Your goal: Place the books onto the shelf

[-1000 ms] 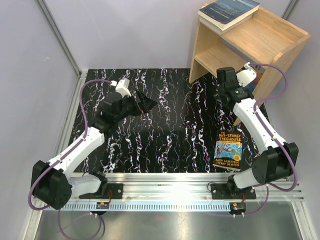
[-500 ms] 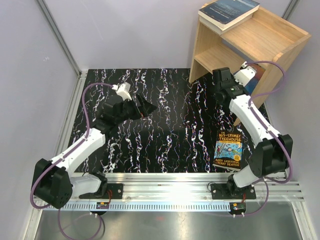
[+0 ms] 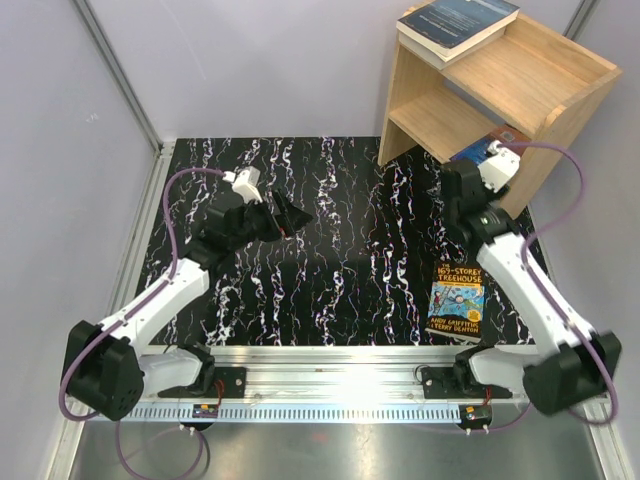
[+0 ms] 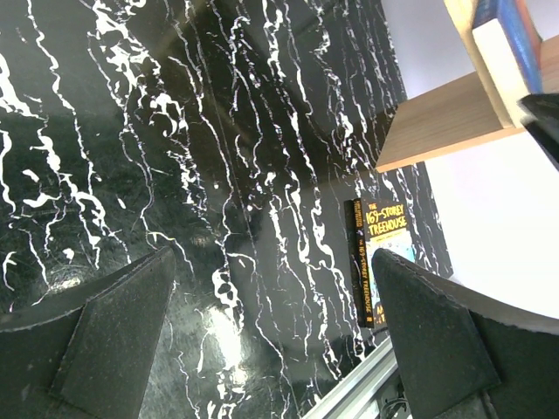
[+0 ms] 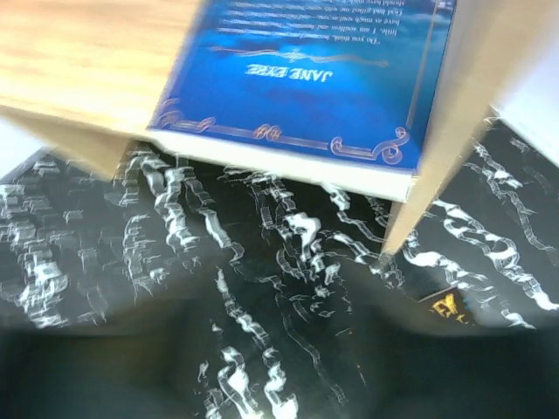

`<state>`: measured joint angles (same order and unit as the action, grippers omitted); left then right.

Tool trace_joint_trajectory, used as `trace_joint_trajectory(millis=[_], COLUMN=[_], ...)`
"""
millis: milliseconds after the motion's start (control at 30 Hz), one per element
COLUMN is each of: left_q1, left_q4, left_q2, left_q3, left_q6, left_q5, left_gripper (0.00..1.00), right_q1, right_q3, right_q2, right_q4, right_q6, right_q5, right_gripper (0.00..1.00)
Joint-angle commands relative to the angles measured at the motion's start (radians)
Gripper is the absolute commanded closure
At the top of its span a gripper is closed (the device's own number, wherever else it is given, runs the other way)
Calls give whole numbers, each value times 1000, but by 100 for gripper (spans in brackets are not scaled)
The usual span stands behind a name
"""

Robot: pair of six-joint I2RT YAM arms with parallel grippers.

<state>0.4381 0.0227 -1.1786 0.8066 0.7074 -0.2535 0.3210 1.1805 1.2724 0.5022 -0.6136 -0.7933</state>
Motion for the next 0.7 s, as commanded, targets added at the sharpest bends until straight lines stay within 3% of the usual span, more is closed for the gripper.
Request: trace_joint_trajectory(millis=[0,100,200,367,467,500,533,667], left_q1=[-6,-2,5,92,197,223,264,318], left_q4=[39,39,39,51,30,26,26,23], left_q2=[42,57,54,-5,-74,-93,-114,-203], left_q3=[-7,-17,-30,-27,20,37,51,115], left_q6=[9,18,30,56,49,46,46,66], left_q5=[-26,-27,-29,-18,22,32,36,25], left_gripper=[1,1,1,1,1,1,1,1], right_q1=[49,55,55,-41,-201,-362,-426,-643], right_q3=[-44,-59,-80,-220,-259,-266,-271,-275], right_q2=[-175,-261,-313,-357,-352,-346,-341,-194], right_q4=[-24,276,502,521,446,402,368,273], right_q6=[57,-56,-236,-264,-224,-221,-198,-147], right_q5=[46,-24,-99,11,162,231,387,544], right_gripper=[22,3,0,0,0,0,0,0])
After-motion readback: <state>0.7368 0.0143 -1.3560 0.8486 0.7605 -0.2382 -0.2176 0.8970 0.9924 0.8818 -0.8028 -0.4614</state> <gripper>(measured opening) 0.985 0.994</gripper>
